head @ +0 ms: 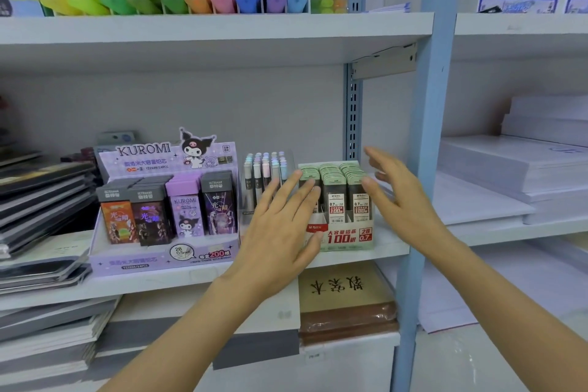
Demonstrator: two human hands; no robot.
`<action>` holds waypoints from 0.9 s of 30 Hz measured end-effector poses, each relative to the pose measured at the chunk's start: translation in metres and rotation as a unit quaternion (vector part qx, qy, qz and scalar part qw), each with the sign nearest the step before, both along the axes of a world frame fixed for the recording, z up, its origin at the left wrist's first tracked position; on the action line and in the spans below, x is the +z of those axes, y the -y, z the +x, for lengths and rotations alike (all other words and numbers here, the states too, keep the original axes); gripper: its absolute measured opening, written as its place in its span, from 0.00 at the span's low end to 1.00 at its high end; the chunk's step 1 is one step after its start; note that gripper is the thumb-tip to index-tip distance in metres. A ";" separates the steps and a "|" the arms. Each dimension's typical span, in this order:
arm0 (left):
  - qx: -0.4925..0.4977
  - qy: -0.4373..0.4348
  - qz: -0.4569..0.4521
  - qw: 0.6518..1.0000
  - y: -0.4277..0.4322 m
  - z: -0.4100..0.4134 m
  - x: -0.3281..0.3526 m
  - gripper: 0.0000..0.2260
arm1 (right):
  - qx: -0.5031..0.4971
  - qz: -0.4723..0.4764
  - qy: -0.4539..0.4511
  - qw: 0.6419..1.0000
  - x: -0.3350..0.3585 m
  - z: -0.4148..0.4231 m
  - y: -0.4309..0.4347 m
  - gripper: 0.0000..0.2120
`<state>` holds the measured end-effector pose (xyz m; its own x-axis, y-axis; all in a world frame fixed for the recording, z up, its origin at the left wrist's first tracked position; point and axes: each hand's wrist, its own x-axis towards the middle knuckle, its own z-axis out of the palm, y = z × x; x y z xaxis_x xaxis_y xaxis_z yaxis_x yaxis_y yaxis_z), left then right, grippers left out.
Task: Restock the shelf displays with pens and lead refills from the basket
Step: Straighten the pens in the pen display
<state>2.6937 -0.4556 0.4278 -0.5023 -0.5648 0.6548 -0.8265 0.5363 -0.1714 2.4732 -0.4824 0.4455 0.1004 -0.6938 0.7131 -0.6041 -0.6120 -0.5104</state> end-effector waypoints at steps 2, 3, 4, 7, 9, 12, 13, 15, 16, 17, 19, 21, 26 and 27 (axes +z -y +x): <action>-0.051 -0.114 0.079 0.989 -0.005 -0.015 -0.001 0.30 | 0.012 0.033 0.049 0.998 -0.014 -0.001 -0.004 0.29; -0.074 -0.175 0.129 0.973 -0.007 -0.024 -0.001 0.30 | 0.025 0.059 0.071 0.995 -0.019 0.001 -0.003 0.30; -0.089 -0.222 0.171 0.956 -0.007 -0.033 0.000 0.30 | 0.037 0.082 0.085 0.992 -0.022 0.003 0.000 0.29; -0.060 -0.220 0.214 0.950 0.000 -0.054 0.007 0.29 | 0.071 0.109 0.088 0.988 -0.026 0.008 0.009 0.25; -0.016 -0.164 0.222 0.961 0.006 -0.060 0.012 0.28 | 0.075 0.111 0.094 0.986 -0.027 0.006 0.012 0.25; -0.005 -0.160 0.210 0.965 0.008 -0.061 0.010 0.28 | 0.079 0.104 0.094 0.987 -0.023 0.001 0.011 0.25; -0.006 -0.164 0.192 0.968 0.007 -0.059 0.009 0.28 | 0.074 0.096 0.084 0.989 -0.021 -0.001 0.010 0.26; -0.002 -0.168 0.144 0.975 0.004 -0.051 0.005 0.28 | 0.054 0.066 0.051 0.995 -0.013 -0.003 0.010 0.26; 0.001 -0.169 0.117 0.979 0.003 -0.046 0.004 0.28 | 0.044 0.042 0.031 0.998 -0.008 -0.002 0.010 0.26; 0.004 -0.167 0.091 0.982 0.002 -0.039 0.004 0.28 | 0.039 0.018 0.011 0.999 -0.001 0.000 0.010 0.25; 0.012 -0.150 0.047 0.987 0.002 -0.026 0.004 0.26 | 0.039 -0.020 -0.044 0.998 0.011 0.007 0.013 0.24; 0.019 -0.118 0.016 0.993 0.002 -0.015 0.003 0.25 | 0.022 -0.043 -0.143 0.989 0.021 0.018 0.020 0.23; 0.025 -0.061 -0.042 0.997 0.002 0.000 -0.001 0.23 | -0.033 -0.054 -0.332 0.941 0.031 0.035 0.040 0.25; 0.034 -0.058 -0.047 0.997 0.003 0.004 -0.002 0.23 | -0.036 -0.060 -0.339 0.938 0.031 0.034 0.042 0.24</action>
